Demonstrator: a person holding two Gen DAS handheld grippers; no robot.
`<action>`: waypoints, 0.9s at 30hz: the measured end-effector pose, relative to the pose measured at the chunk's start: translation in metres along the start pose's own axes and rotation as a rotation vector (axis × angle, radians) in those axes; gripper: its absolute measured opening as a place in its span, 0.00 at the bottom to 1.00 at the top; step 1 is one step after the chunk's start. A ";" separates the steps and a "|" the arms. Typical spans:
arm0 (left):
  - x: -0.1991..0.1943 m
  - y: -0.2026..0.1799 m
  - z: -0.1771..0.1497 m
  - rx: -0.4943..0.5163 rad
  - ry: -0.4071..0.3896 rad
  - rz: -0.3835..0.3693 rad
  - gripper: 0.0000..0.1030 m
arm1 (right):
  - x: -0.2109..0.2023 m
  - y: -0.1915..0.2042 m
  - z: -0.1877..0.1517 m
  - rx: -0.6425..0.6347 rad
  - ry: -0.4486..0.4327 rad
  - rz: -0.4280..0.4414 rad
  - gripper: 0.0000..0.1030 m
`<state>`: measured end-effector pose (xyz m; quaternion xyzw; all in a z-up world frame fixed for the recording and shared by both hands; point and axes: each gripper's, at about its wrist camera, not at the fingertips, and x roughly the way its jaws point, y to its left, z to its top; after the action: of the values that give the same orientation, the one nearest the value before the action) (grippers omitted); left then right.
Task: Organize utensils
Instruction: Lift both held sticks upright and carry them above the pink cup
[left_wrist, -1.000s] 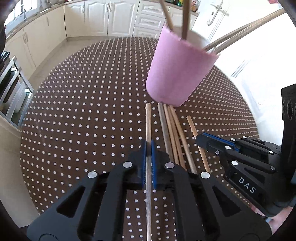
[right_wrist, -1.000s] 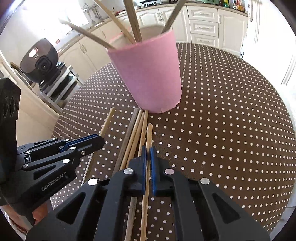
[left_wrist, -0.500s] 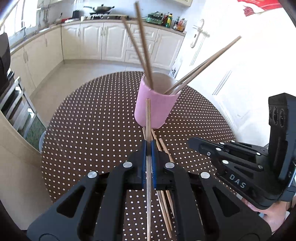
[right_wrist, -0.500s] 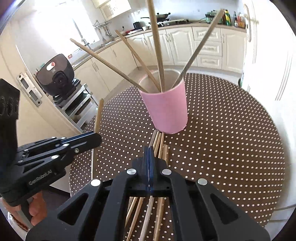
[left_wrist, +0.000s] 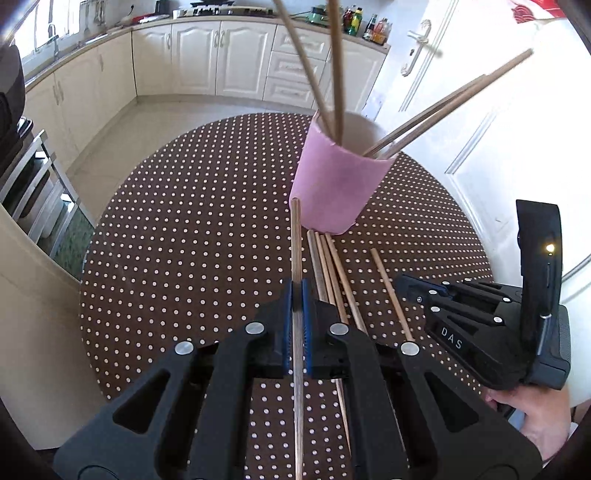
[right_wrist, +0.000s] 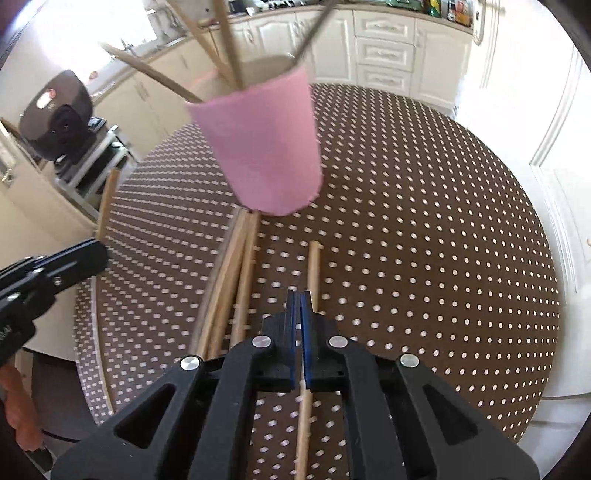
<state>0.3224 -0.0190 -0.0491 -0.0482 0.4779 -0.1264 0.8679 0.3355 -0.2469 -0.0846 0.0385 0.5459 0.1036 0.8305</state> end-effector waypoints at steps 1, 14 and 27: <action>0.004 -0.001 0.005 -0.002 0.006 0.000 0.05 | 0.003 -0.001 0.001 0.003 0.009 -0.001 0.04; 0.032 -0.001 0.009 0.001 0.052 -0.003 0.05 | 0.030 0.008 0.015 -0.049 0.022 -0.036 0.05; -0.014 -0.022 0.013 0.034 -0.029 -0.042 0.05 | -0.038 0.012 0.012 0.003 -0.171 0.150 0.05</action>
<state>0.3229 -0.0372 -0.0263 -0.0453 0.4619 -0.1521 0.8726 0.3308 -0.2426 -0.0438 0.0892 0.4686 0.1608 0.8640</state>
